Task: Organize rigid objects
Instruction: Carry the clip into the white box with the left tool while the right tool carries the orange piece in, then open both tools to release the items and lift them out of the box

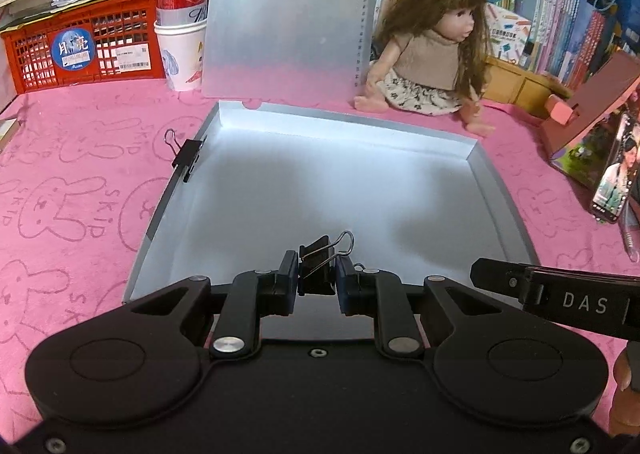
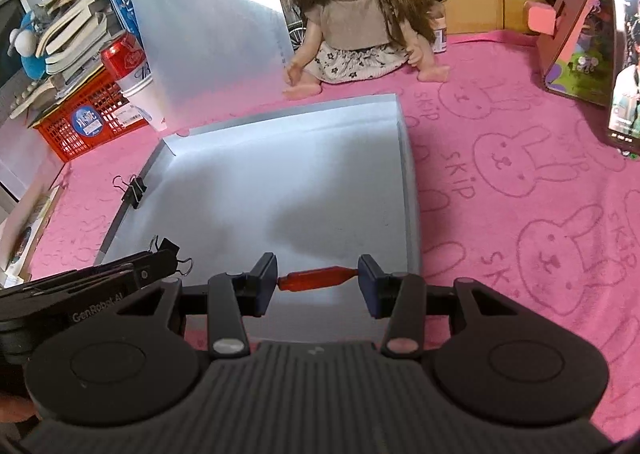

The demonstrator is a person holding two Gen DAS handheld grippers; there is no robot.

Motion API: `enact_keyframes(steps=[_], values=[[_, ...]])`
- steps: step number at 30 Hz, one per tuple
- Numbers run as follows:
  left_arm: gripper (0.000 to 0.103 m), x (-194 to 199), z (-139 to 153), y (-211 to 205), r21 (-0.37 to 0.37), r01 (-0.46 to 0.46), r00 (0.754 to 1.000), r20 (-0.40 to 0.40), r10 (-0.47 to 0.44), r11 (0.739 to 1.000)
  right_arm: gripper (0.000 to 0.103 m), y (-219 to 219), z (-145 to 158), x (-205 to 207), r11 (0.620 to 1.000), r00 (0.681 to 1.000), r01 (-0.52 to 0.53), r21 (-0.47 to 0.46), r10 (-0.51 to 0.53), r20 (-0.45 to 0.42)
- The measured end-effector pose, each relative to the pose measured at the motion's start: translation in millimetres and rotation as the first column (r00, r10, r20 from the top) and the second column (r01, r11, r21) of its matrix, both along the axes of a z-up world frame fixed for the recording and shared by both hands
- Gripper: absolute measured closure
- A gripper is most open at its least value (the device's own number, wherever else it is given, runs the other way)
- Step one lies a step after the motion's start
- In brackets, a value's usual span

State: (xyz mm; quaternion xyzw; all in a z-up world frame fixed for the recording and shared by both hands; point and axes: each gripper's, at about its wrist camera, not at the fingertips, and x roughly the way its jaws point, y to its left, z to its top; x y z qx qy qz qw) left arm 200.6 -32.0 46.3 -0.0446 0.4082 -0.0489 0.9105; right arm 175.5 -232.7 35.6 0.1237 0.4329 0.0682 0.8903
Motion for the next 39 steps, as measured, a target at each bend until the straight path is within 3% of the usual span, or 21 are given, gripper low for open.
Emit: enact_keyframes(steps=[21, 27, 29, 36, 39], values=[[0.084, 9.7, -24.3, -2.7, 0.059, 0.009, 0.999, -0.038, -0.007, 0.998, 0.053, 11.9, -20.8, 17.5, 0.999, 0.998, -0.012, -0.043, 0.009, -0.058], [0.083, 10.0, -26.1, -1.7, 0.044, 0.002, 0.999, -0.045, 0.000, 0.999, 0.052, 14.2, -21.4, 17.6, 0.998, 0.999, -0.012, -0.055, 0.009, -0.052], [0.078, 9.5, -25.7, -1.1, 0.046, 0.002, 0.999, -0.045, 0.000, 0.999, 0.040, 14.0, -21.1, 17.1, 0.998, 0.999, -0.010, -0.057, 0.007, -0.047], [0.052, -1.2, -15.7, 1.6, 0.075, -0.003, 1.000, 0.008, 0.003, 0.997, 0.033, 11.8, -16.5, 12.3, 0.998, 1.000, -0.006, -0.055, 0.005, -0.016], [0.047, -8.2, -10.7, 2.2, 0.097, 0.003, 1.000, 0.027, -0.006, 0.995, 0.028, 11.7, -12.5, 6.4, 0.998, 1.000, -0.011, -0.063, 0.012, 0.008]])
